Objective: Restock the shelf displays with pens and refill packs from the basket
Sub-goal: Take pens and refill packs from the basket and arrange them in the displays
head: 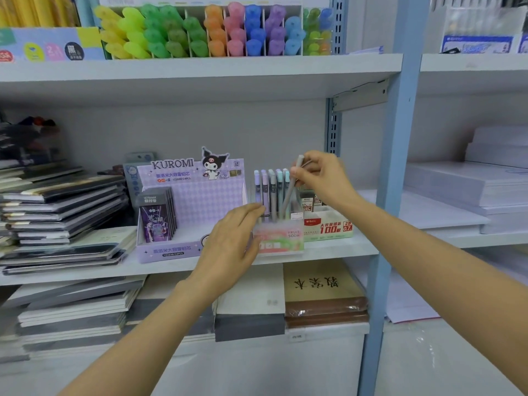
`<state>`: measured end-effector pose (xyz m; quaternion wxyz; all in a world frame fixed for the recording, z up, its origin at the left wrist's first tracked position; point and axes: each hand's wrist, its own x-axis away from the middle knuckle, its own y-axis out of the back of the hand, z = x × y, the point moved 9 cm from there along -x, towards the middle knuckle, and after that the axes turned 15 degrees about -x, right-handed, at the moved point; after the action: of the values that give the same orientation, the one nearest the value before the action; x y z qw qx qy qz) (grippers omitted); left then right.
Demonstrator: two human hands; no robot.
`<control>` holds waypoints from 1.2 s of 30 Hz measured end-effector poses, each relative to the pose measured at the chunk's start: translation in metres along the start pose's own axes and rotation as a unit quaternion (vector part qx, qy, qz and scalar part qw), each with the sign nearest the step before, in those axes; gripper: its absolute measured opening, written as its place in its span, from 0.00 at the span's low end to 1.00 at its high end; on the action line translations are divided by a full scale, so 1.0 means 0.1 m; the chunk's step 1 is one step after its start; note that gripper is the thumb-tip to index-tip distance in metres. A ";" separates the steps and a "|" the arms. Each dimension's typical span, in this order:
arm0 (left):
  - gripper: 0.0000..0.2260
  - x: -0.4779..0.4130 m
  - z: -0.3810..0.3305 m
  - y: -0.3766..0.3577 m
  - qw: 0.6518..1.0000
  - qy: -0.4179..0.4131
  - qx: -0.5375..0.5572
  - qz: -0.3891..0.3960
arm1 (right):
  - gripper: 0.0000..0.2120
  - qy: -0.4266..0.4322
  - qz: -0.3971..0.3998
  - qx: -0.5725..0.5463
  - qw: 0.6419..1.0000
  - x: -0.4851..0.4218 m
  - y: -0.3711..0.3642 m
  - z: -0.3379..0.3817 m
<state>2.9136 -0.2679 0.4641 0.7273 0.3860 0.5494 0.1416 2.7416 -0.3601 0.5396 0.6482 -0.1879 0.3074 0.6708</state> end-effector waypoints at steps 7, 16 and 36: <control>0.25 0.01 -0.02 -0.03 1.000 -0.013 -0.013 0.004 | 0.03 0.028 0.074 0.078 0.994 0.01 -0.22 0.04; 0.26 0.02 -0.02 -0.07 1.000 -0.016 -0.021 0.008 | 0.12 0.027 0.080 0.154 0.985 -0.04 -0.35 -0.02; 0.11 2.53 0.03 -1.53 0.975 0.166 0.069 0.134 | 0.11 -0.041 0.351 0.072 0.933 2.57 -1.66 -1.27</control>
<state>2.9734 -0.2112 0.1802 0.5723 0.4763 0.6140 0.2619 2.8641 -0.2544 0.2502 0.3952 0.0068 0.3749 0.8386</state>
